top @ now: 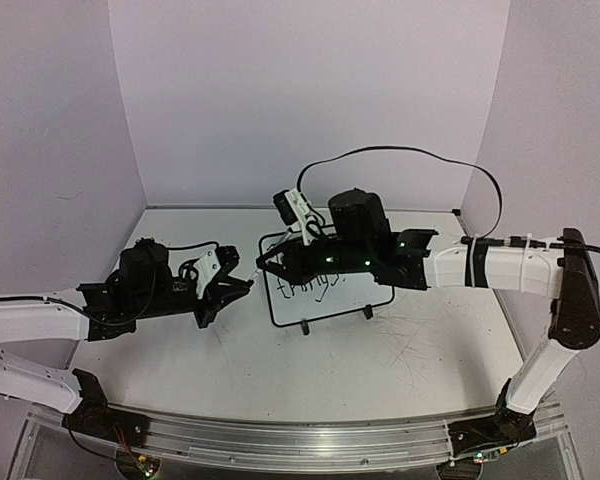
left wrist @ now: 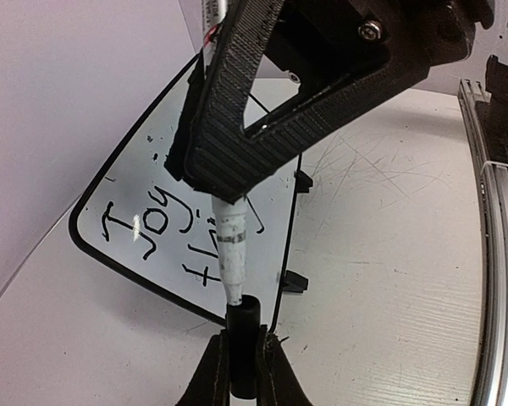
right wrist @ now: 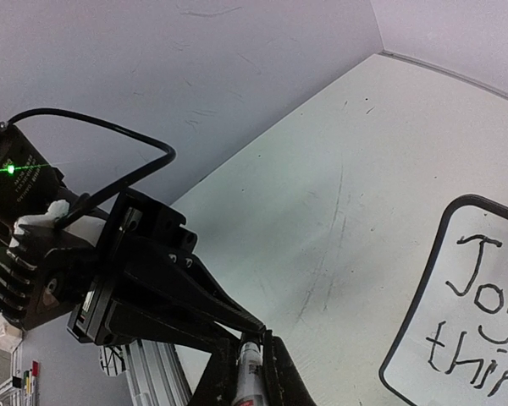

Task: Write a sentence on the whiteboard
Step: Insert the whiteboard marker without the cap into the pen cap.

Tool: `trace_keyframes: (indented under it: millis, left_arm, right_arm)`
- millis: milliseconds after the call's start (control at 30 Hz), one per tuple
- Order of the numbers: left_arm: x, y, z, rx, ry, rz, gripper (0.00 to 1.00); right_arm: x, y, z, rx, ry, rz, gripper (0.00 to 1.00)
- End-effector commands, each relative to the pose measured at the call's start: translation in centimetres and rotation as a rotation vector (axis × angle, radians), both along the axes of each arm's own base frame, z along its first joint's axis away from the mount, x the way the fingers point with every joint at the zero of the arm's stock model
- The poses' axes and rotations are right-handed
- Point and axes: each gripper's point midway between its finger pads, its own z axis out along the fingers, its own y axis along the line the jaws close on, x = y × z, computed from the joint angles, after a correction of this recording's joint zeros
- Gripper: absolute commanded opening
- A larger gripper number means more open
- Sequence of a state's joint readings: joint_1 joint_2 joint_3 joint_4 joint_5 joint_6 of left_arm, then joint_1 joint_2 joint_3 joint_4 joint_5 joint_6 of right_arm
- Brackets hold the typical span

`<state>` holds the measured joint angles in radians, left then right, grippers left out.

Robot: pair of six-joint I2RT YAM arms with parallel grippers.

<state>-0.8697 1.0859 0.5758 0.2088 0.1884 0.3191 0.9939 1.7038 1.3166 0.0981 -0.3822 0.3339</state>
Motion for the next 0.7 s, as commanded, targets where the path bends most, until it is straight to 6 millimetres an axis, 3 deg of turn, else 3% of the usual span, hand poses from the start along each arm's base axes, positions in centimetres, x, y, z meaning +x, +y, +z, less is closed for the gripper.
trace_keyframes:
  millis: [0, 267, 667]
  left_arm:
    - [-0.1, -0.9, 4.6, -0.096, -0.086, -0.031, 0.0]
    - [-0.1, -0.6, 4.9, -0.105, -0.09, -0.022, 0.0]
    - [-0.3, -0.7, 5.1, -0.122, -0.067, -0.025, 0.0]
  right_arm:
    - [0.0, 0.7, -0.3, -0.024, -0.025, 0.01, 0.0]
    - [-0.9, 0.2, -0.8, -0.028, -0.007, 0.039, 0.0]
    - [-0.5, -1.3, -1.4, -0.035, 0.002, 0.037, 0.0]
